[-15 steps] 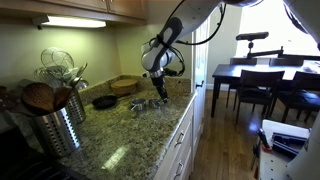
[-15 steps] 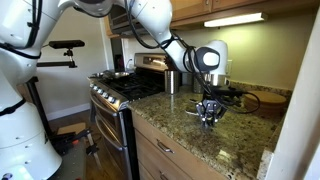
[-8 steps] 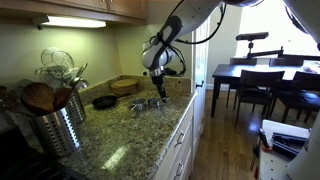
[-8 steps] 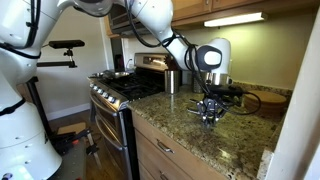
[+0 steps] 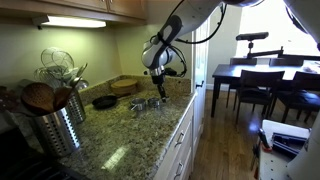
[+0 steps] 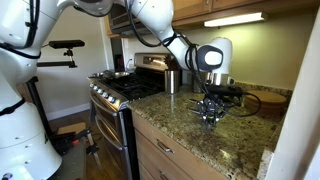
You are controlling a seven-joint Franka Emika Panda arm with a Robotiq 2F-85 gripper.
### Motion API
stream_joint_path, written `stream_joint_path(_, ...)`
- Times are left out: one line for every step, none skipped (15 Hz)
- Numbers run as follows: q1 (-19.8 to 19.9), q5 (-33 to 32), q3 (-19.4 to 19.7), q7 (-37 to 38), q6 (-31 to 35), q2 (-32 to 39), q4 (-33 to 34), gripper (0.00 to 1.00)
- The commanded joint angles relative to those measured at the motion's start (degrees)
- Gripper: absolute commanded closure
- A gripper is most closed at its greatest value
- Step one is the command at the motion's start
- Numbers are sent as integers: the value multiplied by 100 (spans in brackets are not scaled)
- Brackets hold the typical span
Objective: Put the measuring cups one inside the other
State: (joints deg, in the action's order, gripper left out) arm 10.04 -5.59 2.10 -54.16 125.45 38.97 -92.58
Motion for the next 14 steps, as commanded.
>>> stream_joint_path(150,175,-100,225,-21,-203,-84,87)
stream_joint_path(158,200,-98,254,-14,-201,-74,87)
stream_joint_path(167,220,-97,286,-10,-201,-65,87)
stream_joint_path(177,237,-96,316,-5,-201,-58,87)
stream_joint_path(188,256,-92,343,7,-206,-56,87)
stream_joint_path(201,284,-96,379,22,-212,-53,87)
stream_joint_path(216,317,-103,422,50,-221,-55,87)
stream_joint_path(229,363,-107,477,85,-230,-55,87)
stream_joint_path(242,403,-109,521,114,-234,-45,87)
stream_joint_path(259,440,-118,556,132,-236,-34,87)
stream_joint_path(270,471,-120,593,157,-241,-25,87)
stream_joint_path(284,517,-125,631,186,-249,-23,87)
stream_joint_path(299,556,-131,665,215,-260,-19,87)
stream_joint_path(312,602,-138,687,241,-273,-17,87)
